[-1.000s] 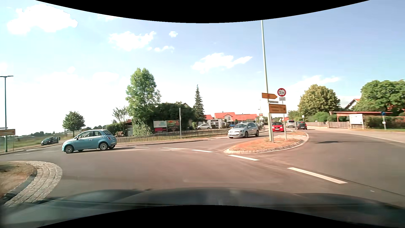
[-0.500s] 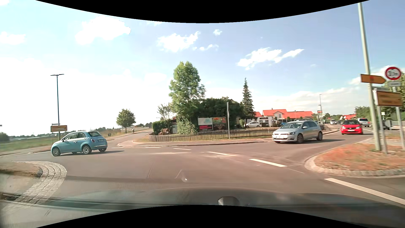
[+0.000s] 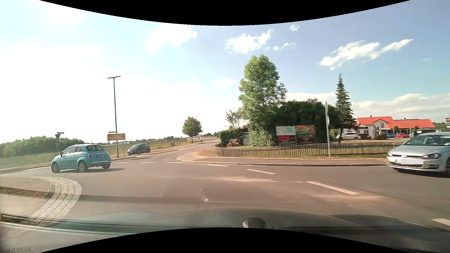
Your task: Follow the waypoints while adhering to traffic rules and regulations
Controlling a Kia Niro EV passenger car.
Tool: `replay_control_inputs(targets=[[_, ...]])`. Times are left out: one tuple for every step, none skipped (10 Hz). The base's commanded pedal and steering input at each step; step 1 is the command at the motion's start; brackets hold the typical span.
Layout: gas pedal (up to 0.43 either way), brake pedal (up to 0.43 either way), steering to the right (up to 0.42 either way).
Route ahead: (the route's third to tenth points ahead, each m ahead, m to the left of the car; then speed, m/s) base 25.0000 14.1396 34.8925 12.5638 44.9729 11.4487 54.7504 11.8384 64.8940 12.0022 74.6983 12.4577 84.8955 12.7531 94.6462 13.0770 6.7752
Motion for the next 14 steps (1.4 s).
replay_control_inputs(targets=[[0.079,0.006,-0.327],[0.079,0.006,-0.327],[0.079,0.006,-0.327],[0.079,0.006,-0.322],[0.079,0.006,-0.312],[0.079,0.006,-0.293],[0.079,0.006,-0.262],[0.079,0.006,-0.234],[0.079,0.006,-0.198],[0.087,0.006,-0.154],[0.098,0.006,-0.115],[0.110,0.006,-0.083],[0.110,0.006,-0.051],[0.110,0.006,-0.022]])
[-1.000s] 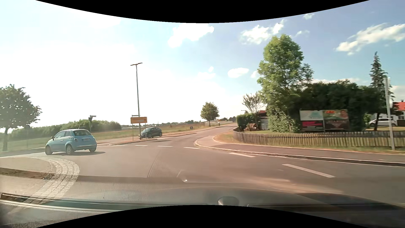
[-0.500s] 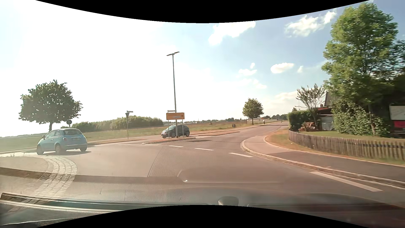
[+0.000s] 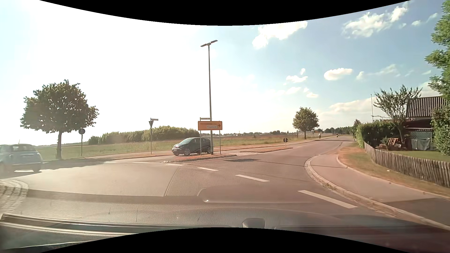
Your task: Follow the waypoints while adhering to traffic rules and regulations
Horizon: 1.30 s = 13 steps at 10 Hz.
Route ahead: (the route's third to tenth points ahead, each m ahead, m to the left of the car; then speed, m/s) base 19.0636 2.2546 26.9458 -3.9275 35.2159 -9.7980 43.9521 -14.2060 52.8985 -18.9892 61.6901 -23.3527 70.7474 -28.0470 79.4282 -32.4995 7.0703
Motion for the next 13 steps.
replay_control_inputs(targets=[[0.118,0.006,-0.002],[0.118,0.006,0.024],[0.130,0.006,0.045],[0.138,0.006,0.069],[0.138,0.006,0.090],[0.157,0.006,0.109],[0.177,0.006,0.118],[0.189,0.006,0.124],[0.189,0.006,0.129],[0.189,0.006,0.133],[0.197,0.006,0.140],[0.197,0.006,0.145],[0.280,0.006,0.146]])
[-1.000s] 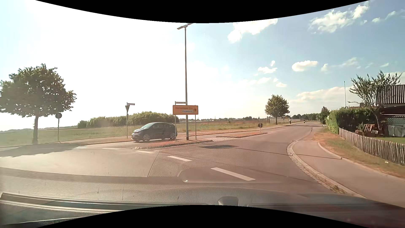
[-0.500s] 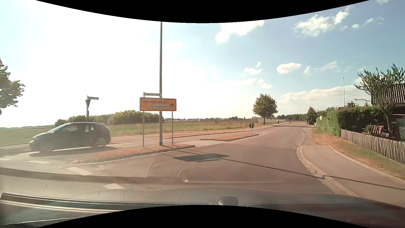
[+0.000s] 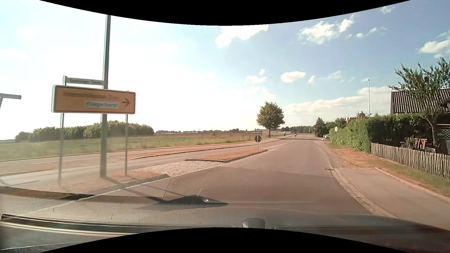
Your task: Follow the waypoints while adhering to traffic rules and regulations
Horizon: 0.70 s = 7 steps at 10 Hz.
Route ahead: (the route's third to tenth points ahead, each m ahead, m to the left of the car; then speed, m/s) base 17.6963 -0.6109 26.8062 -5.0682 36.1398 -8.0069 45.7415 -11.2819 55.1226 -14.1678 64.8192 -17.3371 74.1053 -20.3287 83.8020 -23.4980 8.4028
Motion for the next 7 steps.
replay_control_inputs(targets=[[0.280,0.006,0.146],[0.280,0.006,0.147],[0.280,0.006,0.147],[0.280,0.006,0.147],[0.280,0.006,0.147],[0.280,0.006,0.147],[0.280,0.006,0.146]])
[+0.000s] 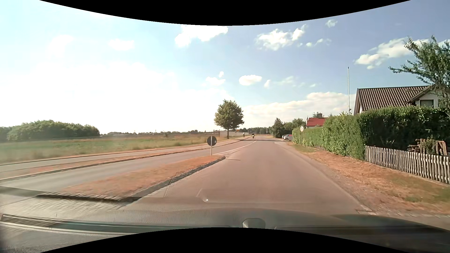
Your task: Follow the waypoints while adhering to traffic rules and regulations
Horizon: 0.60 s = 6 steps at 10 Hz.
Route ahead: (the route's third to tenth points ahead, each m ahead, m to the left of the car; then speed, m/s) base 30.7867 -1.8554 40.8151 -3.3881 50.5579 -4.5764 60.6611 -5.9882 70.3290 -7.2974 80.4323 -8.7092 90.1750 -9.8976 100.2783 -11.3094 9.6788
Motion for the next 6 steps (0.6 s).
replay_control_inputs(targets=[[0.280,0.006,0.140],[0.268,0.006,0.128],[0.268,0.006,0.111],[0.268,0.006,0.087],[0.268,0.006,0.071],[0.268,0.006,0.051]])
